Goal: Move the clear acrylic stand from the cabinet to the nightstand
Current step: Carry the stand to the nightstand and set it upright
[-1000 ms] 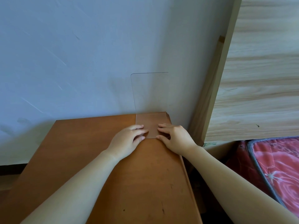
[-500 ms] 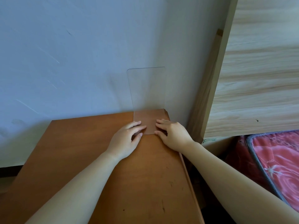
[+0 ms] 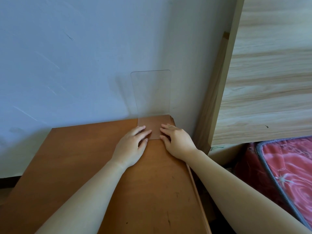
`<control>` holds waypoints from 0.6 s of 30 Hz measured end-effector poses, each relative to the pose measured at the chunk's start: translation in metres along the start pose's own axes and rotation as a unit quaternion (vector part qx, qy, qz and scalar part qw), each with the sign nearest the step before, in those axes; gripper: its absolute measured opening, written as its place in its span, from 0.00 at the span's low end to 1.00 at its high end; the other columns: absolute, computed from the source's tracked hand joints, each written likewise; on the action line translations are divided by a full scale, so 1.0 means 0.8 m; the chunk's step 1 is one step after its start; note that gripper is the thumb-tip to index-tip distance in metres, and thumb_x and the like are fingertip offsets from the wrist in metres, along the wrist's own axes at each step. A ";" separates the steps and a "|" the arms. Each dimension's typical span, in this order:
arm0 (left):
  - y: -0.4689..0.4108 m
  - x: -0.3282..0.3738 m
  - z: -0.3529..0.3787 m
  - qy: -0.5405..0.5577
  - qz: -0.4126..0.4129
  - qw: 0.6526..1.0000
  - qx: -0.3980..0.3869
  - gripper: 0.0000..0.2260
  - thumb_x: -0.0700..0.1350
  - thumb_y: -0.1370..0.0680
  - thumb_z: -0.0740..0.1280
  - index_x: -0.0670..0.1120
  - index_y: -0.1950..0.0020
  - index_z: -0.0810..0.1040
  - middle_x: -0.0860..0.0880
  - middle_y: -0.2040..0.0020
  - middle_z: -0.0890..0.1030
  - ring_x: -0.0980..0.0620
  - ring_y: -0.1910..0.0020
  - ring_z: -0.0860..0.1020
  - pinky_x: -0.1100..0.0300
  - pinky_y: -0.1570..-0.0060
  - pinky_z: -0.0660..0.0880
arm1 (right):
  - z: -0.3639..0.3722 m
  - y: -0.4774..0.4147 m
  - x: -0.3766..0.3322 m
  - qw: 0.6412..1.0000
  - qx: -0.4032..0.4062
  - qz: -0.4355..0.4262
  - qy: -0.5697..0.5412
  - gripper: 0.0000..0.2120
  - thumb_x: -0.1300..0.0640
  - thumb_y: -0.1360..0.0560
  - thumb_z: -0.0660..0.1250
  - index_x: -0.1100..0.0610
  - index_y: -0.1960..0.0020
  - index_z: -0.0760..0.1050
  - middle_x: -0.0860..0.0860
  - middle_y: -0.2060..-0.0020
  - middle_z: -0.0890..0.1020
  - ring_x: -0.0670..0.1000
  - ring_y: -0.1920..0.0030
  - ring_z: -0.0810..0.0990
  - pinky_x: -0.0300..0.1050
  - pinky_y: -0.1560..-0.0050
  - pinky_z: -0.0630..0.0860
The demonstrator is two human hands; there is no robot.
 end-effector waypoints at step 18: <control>0.016 0.010 -0.010 0.025 -0.007 1.000 0.009 0.14 0.50 0.21 0.59 0.55 0.36 0.74 0.56 0.33 0.71 0.54 0.33 0.66 0.64 0.39 0.61 | -0.008 0.014 -0.007 1.000 -0.022 -0.009 -0.007 0.16 0.57 0.22 0.60 0.58 0.35 0.72 0.52 0.31 0.70 0.51 0.29 0.65 0.45 0.34 0.64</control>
Point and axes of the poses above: each hand's wrist, its own y-axis away from the middle knuckle, its own z-axis out of the palm, x = y × z, the point moved 2 cm from there along -y, towards the middle knuckle
